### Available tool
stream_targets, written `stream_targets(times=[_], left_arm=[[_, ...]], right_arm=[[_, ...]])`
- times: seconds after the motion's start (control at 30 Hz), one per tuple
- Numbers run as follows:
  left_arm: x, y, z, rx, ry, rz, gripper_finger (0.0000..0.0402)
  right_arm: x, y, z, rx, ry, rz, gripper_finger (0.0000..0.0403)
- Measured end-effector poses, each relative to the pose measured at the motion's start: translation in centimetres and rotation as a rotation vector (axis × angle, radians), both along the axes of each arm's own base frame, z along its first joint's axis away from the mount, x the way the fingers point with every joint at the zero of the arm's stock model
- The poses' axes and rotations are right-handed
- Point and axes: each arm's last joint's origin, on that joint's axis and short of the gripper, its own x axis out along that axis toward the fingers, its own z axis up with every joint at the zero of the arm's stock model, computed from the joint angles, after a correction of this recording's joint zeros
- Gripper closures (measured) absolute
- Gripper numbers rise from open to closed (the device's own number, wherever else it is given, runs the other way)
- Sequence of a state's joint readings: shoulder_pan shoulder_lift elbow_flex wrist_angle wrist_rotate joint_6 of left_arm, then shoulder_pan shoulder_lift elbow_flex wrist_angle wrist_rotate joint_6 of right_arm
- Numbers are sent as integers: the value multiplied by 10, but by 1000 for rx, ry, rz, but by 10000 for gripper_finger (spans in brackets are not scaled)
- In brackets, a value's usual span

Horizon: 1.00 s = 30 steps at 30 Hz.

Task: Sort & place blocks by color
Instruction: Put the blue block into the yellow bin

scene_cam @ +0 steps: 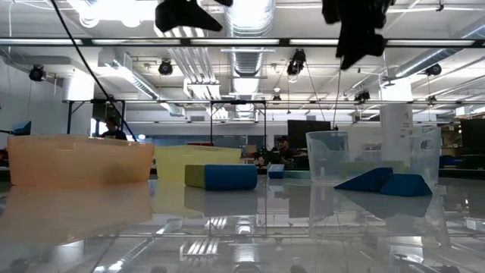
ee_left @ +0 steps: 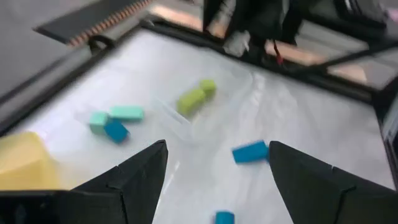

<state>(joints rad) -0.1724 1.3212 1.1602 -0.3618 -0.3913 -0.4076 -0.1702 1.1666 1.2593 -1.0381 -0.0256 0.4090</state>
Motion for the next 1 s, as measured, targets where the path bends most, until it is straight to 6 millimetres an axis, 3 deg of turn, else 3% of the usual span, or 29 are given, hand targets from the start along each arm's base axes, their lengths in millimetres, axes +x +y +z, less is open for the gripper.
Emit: stream_targets(times=[0.23,0.43,0.67,1.0], left_arm=[[33,1,-42,-37,171,-168,137],[56,2,-85,0,322,-243,137],[72,-1,-129,3,457,-290,137],[77,-3,-146,-44,488,-333,137]], right_arm=[[-18,7,29,-46,-275,-77,211],[-26,6,36,-105,-316,-126,211],[-20,5,31,-109,-291,-128,211],[-10,3,22,-121,-235,-102,211]])
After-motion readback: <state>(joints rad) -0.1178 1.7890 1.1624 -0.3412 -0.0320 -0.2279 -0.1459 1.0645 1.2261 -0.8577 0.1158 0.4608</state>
